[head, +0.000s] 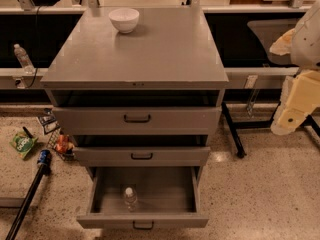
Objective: Pick water bottle from bottom drawer and place on counter
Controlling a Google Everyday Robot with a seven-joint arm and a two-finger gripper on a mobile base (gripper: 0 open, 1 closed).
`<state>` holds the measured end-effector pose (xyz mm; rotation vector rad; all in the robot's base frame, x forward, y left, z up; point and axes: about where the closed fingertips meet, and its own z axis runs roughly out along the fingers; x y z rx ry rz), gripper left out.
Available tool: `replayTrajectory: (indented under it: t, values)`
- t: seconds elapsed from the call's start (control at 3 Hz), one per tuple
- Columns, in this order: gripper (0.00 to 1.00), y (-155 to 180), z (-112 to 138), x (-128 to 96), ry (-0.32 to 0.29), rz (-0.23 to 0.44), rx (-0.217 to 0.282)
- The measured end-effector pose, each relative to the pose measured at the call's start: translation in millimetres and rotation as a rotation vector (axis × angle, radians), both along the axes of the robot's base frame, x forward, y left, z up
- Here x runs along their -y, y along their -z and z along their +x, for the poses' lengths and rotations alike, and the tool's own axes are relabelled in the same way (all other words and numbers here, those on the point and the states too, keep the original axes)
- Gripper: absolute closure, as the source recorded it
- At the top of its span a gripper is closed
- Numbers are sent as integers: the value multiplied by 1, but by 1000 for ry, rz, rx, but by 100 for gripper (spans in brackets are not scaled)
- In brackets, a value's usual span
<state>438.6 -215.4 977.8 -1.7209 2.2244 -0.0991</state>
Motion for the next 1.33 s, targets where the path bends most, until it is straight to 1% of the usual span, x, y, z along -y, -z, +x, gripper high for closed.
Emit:
replayTrajectory:
  t: [0.33, 0.67, 1.0, 1.33]
  values:
    - [0, 0, 0, 0, 0, 1, 1]
    - [0, 31, 15, -36, -18, 116, -41]
    - [0, 85, 29, -90, -55, 315, -95]
    - [0, 128, 45, -138, -89, 498, -91]
